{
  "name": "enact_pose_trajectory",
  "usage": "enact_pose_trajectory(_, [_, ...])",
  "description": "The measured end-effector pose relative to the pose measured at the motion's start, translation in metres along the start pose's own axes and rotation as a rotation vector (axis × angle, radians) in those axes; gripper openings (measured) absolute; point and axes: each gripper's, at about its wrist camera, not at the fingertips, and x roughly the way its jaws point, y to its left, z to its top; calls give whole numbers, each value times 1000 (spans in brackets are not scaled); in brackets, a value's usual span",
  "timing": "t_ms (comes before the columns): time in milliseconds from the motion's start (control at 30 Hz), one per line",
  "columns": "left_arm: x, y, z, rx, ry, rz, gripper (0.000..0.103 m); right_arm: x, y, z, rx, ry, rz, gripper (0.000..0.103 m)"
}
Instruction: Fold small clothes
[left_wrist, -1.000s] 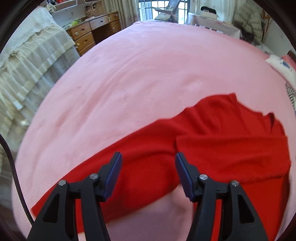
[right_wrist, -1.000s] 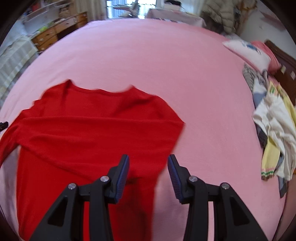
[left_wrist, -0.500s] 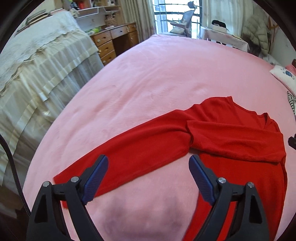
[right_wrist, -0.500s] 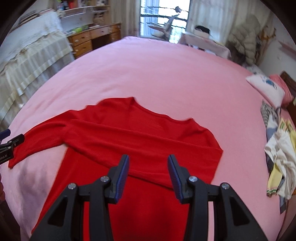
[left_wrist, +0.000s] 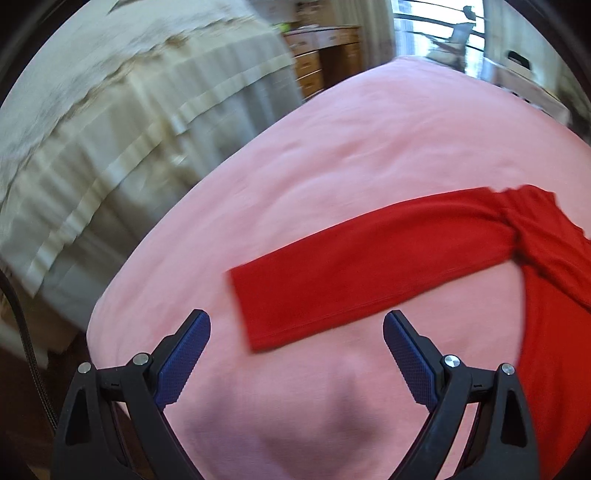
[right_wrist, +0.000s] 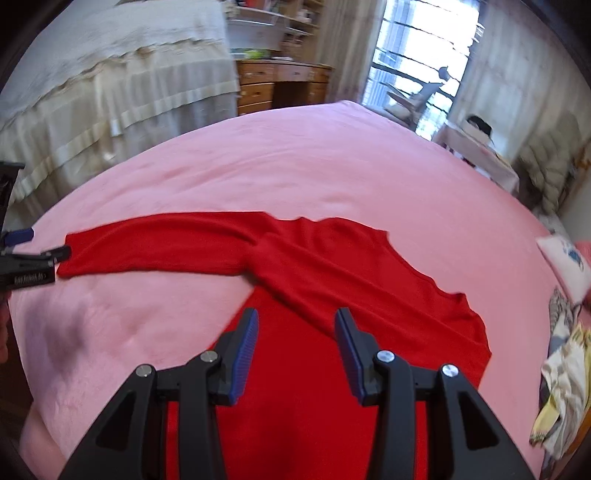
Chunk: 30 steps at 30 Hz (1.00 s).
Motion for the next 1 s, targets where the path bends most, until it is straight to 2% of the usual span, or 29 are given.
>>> enact_pose_trajectory(167, [30, 51, -18, -77, 61, -24, 94, 3, 30, -4, -62, 2, 14, 43])
enact_pose_trajectory(233, [42, 69, -23, -134, 94, -69, 94, 6, 36, -6, -64, 8, 27, 43])
enact_pose_trajectory(467, [79, 89, -30, -263, 163, -220, 94, 14, 58, -5, -67, -2, 63, 43])
enact_pose_trajectory(600, [93, 91, -32, -289, 184, -321, 83, 19, 68, -3, -65, 1, 79, 43])
enact_pose_trajectory(700, [100, 89, -34, -279, 179, -356, 82, 23, 75, -3, -75, 3, 75, 43])
enact_pose_trajectory(767, [102, 90, -32, -278, 161, -383, 75, 26, 79, -4, -82, 7, 74, 43])
enact_pose_trajectory(833, [102, 86, -29, -261, 148, -445, 52, 29, 82, -4, -86, 13, 73, 43])
enact_pose_trajectory(900, [105, 77, -25, -244, 155, -482, 40, 33, 86, -4, -88, 21, 72, 43])
enact_pose_trajectory(1000, [114, 69, -21, -252, 176, -509, 39, 37, 90, -3, -91, 27, 74, 43])
